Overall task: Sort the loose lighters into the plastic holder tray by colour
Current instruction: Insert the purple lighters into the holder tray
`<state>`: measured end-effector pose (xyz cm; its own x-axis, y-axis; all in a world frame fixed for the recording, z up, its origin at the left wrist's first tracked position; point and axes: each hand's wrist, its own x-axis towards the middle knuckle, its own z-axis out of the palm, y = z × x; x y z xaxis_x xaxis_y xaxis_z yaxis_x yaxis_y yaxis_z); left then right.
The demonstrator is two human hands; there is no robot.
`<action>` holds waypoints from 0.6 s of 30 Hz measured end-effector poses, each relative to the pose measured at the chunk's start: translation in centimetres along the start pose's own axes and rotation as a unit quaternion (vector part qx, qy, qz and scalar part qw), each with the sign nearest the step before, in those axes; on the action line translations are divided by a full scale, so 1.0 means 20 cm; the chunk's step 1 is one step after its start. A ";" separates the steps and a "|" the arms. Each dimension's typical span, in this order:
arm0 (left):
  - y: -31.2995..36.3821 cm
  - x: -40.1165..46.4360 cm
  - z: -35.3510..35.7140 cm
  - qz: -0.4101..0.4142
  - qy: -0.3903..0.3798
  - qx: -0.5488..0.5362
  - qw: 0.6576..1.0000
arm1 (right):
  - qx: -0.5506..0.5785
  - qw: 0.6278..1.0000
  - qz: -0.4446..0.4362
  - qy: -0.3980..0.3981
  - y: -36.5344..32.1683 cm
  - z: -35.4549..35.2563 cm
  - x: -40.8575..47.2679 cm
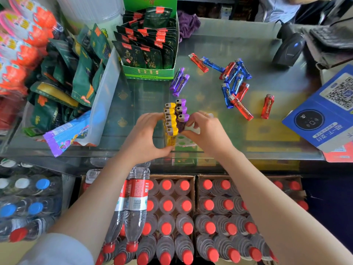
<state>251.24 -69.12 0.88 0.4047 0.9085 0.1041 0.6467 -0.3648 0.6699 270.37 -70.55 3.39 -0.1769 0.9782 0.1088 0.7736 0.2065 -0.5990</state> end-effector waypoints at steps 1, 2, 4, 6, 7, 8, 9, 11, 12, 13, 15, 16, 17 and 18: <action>0.00 0.00 0.00 -0.001 0.002 -0.003 1.000 | 0.024 1.000 0.001 -0.002 0.01 -0.03 0.02; -0.01 0.00 0.00 -0.003 0.005 -0.007 1.000 | 0.049 0.999 0.010 0.011 0.03 -0.05 0.04; -0.01 0.00 -0.01 -0.005 0.008 -0.012 1.000 | 0.064 0.996 0.029 0.049 0.07 -0.08 0.10; -0.01 0.01 -0.01 -0.004 0.008 -0.014 1.000 | 0.037 0.997 0.046 0.054 0.09 -0.08 0.19; -0.01 0.01 -0.01 -0.008 0.008 -0.015 1.000 | 0.022 0.997 0.051 0.045 0.09 -0.07 0.24; -0.01 0.01 -0.01 -0.012 0.007 -0.017 1.000 | 0.008 0.998 0.050 0.031 0.09 -0.06 0.28; -0.01 0.02 -0.01 -0.013 0.006 -0.019 1.000 | -0.005 0.999 0.047 0.017 0.09 -0.05 0.33; -0.02 0.02 0.00 -0.007 0.008 -0.020 1.000 | -0.033 0.999 0.043 -0.004 0.08 -0.01 0.42; -0.02 0.02 0.00 -0.005 0.008 -0.019 1.000 | -0.048 0.998 0.045 -0.012 0.07 0.00 0.45; -0.02 0.02 0.00 -0.005 0.008 -0.018 1.000 | -0.062 0.997 0.048 -0.018 0.07 0.02 0.48; -0.02 0.02 0.00 -0.010 0.005 -0.019 1.000 | -0.079 0.995 0.050 -0.020 0.08 0.04 0.52; -0.02 0.02 0.00 -0.012 0.003 -0.021 1.000 | -0.089 0.995 0.052 -0.016 0.08 0.04 0.53; -0.02 0.02 -0.01 -0.013 0.001 -0.023 1.000 | -0.100 0.993 0.054 -0.009 0.09 0.04 0.53; -0.02 0.02 -0.01 -0.012 0.001 -0.025 1.000 | -0.112 0.992 0.057 0.000 0.10 0.04 0.53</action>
<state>251.06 -68.50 0.73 0.3886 0.9172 0.0885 0.6232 -0.3324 0.7079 269.56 -59.73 2.76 -0.0808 0.9954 0.0516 0.9044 0.0950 -0.4159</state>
